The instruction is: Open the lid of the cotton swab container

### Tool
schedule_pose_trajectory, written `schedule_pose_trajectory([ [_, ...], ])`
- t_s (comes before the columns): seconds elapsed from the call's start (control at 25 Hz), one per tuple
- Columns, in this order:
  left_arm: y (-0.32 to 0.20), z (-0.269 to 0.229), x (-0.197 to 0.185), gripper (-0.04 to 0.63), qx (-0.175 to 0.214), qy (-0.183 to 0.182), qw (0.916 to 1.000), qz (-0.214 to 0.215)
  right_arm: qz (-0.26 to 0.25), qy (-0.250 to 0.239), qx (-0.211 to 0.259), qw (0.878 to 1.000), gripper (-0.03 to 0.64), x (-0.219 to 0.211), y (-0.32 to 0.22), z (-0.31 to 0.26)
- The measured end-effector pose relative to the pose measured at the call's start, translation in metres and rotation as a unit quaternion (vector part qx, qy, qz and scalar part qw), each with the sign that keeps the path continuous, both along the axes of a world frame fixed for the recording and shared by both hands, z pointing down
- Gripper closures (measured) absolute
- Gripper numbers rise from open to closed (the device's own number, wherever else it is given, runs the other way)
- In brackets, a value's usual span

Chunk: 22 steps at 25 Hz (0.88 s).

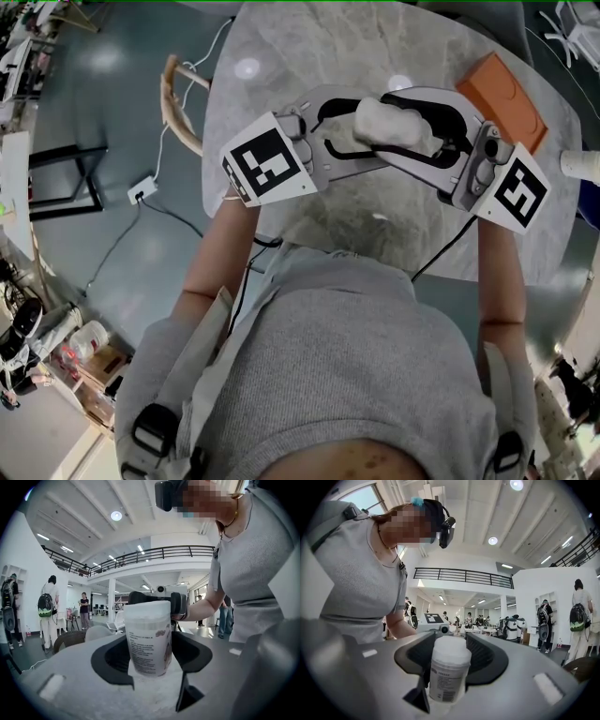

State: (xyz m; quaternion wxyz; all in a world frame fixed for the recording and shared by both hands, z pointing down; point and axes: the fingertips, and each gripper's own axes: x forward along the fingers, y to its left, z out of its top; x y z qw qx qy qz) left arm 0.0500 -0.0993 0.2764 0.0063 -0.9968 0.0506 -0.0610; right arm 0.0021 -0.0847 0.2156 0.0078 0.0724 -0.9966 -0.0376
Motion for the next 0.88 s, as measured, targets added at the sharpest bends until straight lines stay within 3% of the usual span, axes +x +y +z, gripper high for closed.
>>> schedule_pose_trajectory([
  [0.32,0.0003,0.0045,0.0008,0.344,0.014,-0.007,0.9999,-0.003,-0.001,0.03,-0.021,0.999,0.407,0.0012,0.0002,0.008],
  [0.52,0.0017,0.0047,0.0005,0.346,0.033,-0.007,0.9994,-0.011,-0.006,-0.005,-0.061,0.998,0.41,0.0049,-0.0015,0.0051],
  [0.88,0.0025,0.0072,0.0013,0.345,0.018,-0.013,0.9998,-0.001,0.002,0.007,-0.059,0.998,0.407,0.0025,-0.0012,0.0057],
])
